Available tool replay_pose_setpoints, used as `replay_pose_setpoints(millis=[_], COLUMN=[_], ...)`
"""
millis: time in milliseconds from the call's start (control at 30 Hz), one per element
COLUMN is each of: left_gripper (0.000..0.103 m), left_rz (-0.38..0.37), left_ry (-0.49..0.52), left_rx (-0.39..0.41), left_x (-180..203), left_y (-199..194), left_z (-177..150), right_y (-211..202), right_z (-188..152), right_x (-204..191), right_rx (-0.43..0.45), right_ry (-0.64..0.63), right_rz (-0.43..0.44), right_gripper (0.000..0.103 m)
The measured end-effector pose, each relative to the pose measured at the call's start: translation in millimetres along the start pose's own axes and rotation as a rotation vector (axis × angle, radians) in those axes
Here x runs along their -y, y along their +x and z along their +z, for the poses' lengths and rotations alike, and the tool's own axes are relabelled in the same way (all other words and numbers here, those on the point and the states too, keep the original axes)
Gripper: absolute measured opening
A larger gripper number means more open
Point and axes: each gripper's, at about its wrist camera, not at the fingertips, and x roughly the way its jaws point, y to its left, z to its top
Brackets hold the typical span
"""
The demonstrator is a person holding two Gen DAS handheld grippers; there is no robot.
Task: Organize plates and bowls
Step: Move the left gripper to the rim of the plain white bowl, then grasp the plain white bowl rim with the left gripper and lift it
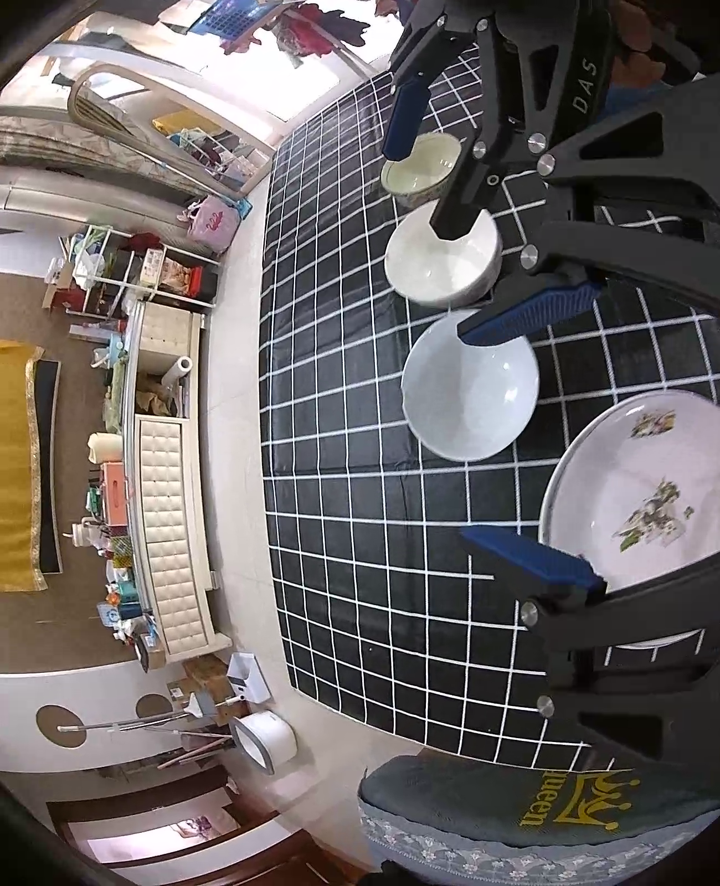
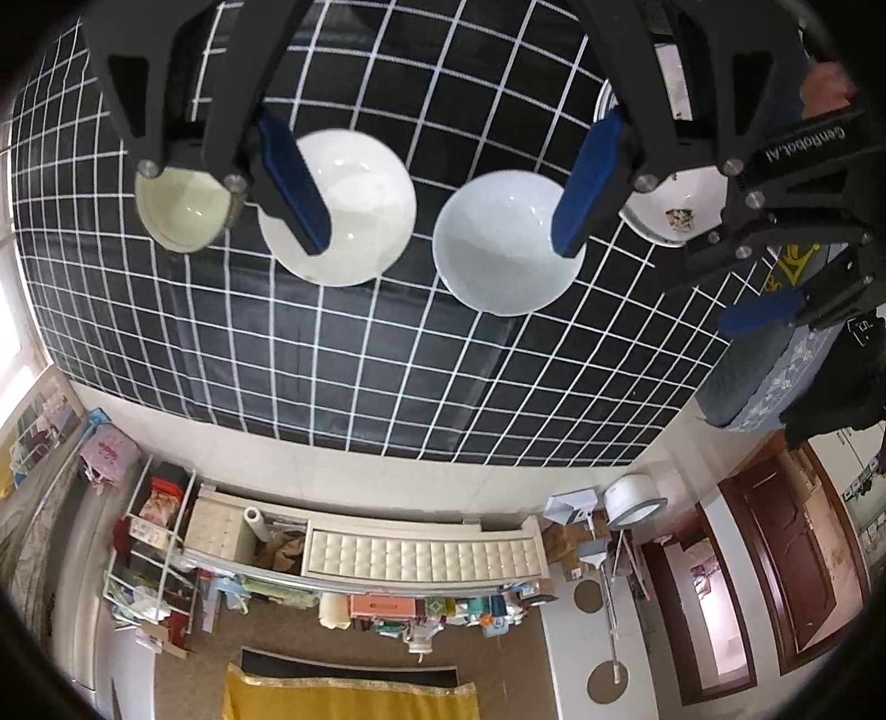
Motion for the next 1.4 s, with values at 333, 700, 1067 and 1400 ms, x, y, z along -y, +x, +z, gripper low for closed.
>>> replay_pose_setpoints(millis=[333,700,1067,1400], left_gripper=[0.065,0.037,0.020,0.014], left_rz=[0.015,-0.016,-0.081,-0.068], left_ry=[-0.058,-0.081,-0.035,-0.007], left_rx=[-0.090,-0.206,-0.267,-0.287], left_x=[-31.8,-33.3,-21.2,-6.6], left_y=[52.0,103.6,121.6,123.6], left_z=[-0.4,-13.9,-25.6,-34.4], right_y=[51.5,96.2,116.9,113.2], right_z=[6.2,5.9,-8.5,-10.0], right_x=[-1.9,1.7,1.5,1.0], right_rx=[-0.080,-0.159,-0.204,-0.187], right_ry=[-0.053,-0.086,-0.089,-0.063], right_rz=[0.015,0.061,0.045,-0.005], right_gripper=[0.084,0.052,0.024,0.018])
